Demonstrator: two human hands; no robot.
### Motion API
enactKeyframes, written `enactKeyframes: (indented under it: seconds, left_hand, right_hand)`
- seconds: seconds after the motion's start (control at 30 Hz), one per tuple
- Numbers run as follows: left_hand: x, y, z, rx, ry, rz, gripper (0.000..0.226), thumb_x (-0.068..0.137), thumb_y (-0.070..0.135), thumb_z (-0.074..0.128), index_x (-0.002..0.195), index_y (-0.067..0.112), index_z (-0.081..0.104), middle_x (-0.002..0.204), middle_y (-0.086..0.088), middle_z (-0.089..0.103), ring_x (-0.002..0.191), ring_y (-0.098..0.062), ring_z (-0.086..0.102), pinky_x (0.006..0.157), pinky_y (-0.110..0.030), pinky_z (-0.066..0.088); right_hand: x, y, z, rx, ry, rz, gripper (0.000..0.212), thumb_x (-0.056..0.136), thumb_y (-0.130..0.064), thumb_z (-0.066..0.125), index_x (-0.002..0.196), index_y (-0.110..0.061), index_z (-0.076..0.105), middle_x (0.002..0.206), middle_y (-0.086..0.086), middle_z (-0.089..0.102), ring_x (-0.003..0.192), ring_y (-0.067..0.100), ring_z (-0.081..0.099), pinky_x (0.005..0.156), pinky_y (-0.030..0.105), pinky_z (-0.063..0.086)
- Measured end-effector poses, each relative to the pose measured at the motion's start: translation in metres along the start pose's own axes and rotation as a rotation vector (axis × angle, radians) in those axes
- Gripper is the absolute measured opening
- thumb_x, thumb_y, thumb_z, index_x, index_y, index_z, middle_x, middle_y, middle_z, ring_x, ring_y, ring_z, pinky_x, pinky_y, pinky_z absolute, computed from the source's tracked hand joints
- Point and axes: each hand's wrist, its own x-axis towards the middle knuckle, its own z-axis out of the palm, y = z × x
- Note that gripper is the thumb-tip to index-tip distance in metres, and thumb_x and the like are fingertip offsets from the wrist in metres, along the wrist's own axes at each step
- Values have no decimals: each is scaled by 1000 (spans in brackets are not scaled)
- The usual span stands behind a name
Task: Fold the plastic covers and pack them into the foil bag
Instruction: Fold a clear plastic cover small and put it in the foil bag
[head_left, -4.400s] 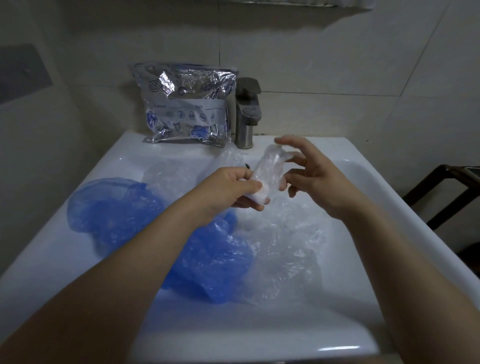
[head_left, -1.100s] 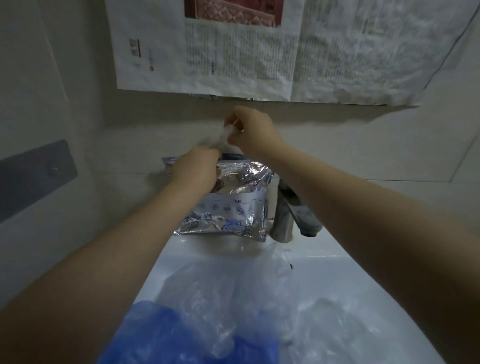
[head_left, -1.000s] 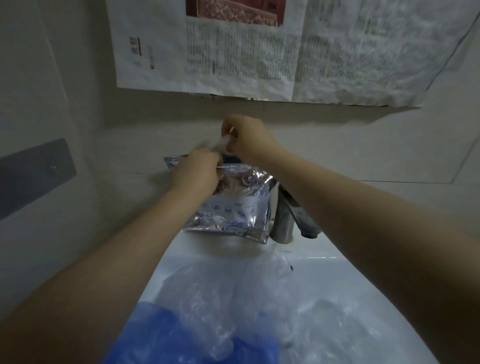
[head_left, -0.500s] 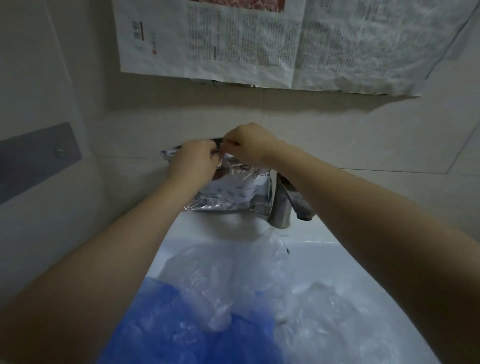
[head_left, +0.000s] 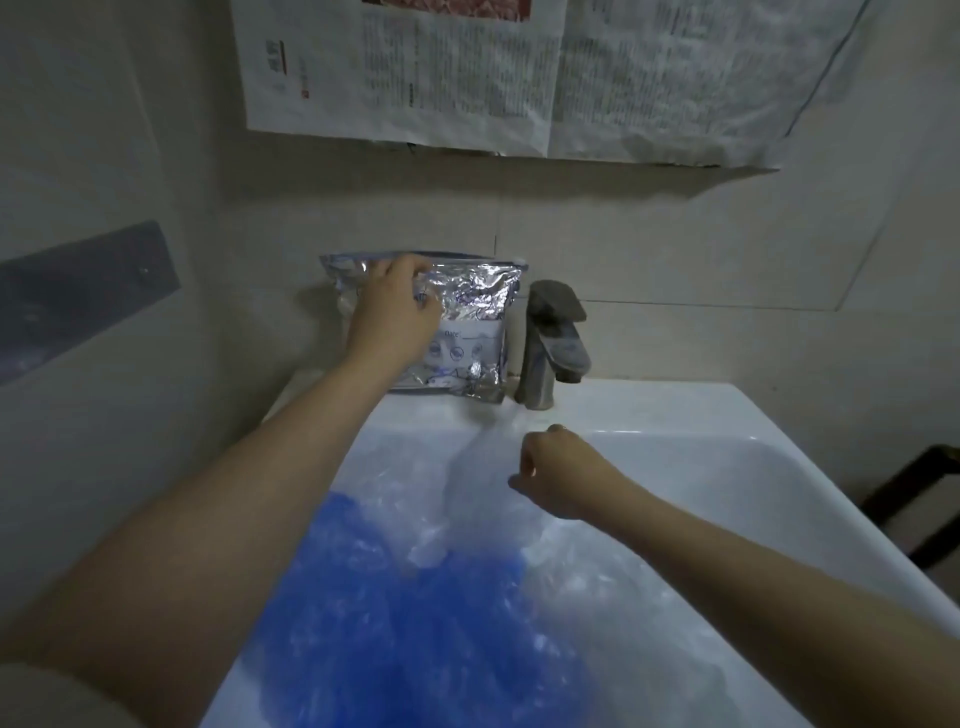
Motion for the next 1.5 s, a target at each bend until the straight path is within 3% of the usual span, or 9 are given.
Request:
enactKeyframes:
  seconds: [0.23, 0.37, 0.43, 0.6, 0.77, 1.0, 1.1, 1.23, 1.5]
  left_hand:
    - [-44, 22, -5, -71, -109, 3, 15, 86, 5, 54, 94, 13, 63, 105, -7, 63, 95, -20, 59, 81, -22, 42]
    - [-72, 37, 3, -75, -335, -10, 10, 90, 13, 55, 83, 18, 60, 88, -4, 65, 78, -23, 62, 76, -31, 48]
    - [-87, 43, 9, -37, -473, 30, 5, 89, 25, 60, 91, 20, 61, 100, -4, 66, 83, -19, 61, 78, -31, 48]
    - [-121, 57, 34, -106, -636, 45, 76, 69, 40, 79, 134, 20, 44, 130, 5, 41, 105, -8, 50, 84, -20, 39]
    - [-140, 64, 59, -196, -489, 17, 68, 76, 14, 74, 136, 17, 41, 128, -2, 50, 110, -16, 51, 76, -10, 34]
    - [-148, 55, 70, -450, -400, -273, 9, 91, 5, 53, 89, 7, 62, 69, 3, 58, 63, -9, 52, 56, -11, 40]
    - [-146, 53, 71, -634, -313, -377, 20, 97, 7, 43, 92, 15, 60, 79, 7, 61, 69, -7, 57, 60, -14, 45]
    - [-142, 48, 67, -747, -220, -452, 29, 98, 4, 37, 106, 17, 62, 89, 5, 62, 76, -5, 59, 63, -13, 52]
    - [-140, 34, 51, -1152, -327, -565, 22, 95, -3, 38, 98, 10, 56, 89, -5, 61, 75, -16, 59, 62, -25, 56]
  right_hand:
    - [8, 6, 39, 906, -56, 260, 33, 95, -4, 46, 124, 8, 53, 116, 21, 57, 79, 16, 53, 70, 22, 45]
    - [-13, 10, 30, 1278, 208, 282, 16, 83, -3, 65, 95, 7, 66, 90, 21, 64, 80, 23, 57, 76, 39, 48]
    - [-27, 20, 17, 1378, 193, 222, 15, 82, -1, 65, 96, 5, 64, 84, 17, 61, 74, 23, 56, 66, 31, 48]
    - [-53, 51, -7, 1715, 180, 85, 41, 86, 14, 46, 122, -5, 50, 111, 18, 62, 90, 26, 65, 78, 36, 55]
    - [-63, 67, -12, 1921, 181, -28, 54, 86, 14, 37, 132, -13, 46, 121, 14, 57, 96, 28, 62, 71, 34, 57]
    - [-62, 102, -9, 1877, 230, 45, 31, 90, -3, 47, 116, -19, 55, 94, 3, 67, 79, 19, 58, 75, 31, 50]
    - [-65, 108, -5, 2007, 2, 66, 39, 74, -30, 70, 108, -11, 66, 92, 5, 65, 74, 17, 53, 67, 27, 50]
    - [-68, 106, -3, 1883, -274, 100, 63, 69, -60, 55, 90, -4, 75, 86, 9, 70, 75, 20, 46, 68, 28, 42]
    - [-77, 95, -2, 1608, -373, 77, 52, 95, -42, 37, 71, -15, 75, 81, 3, 71, 75, 16, 67, 77, 31, 50]
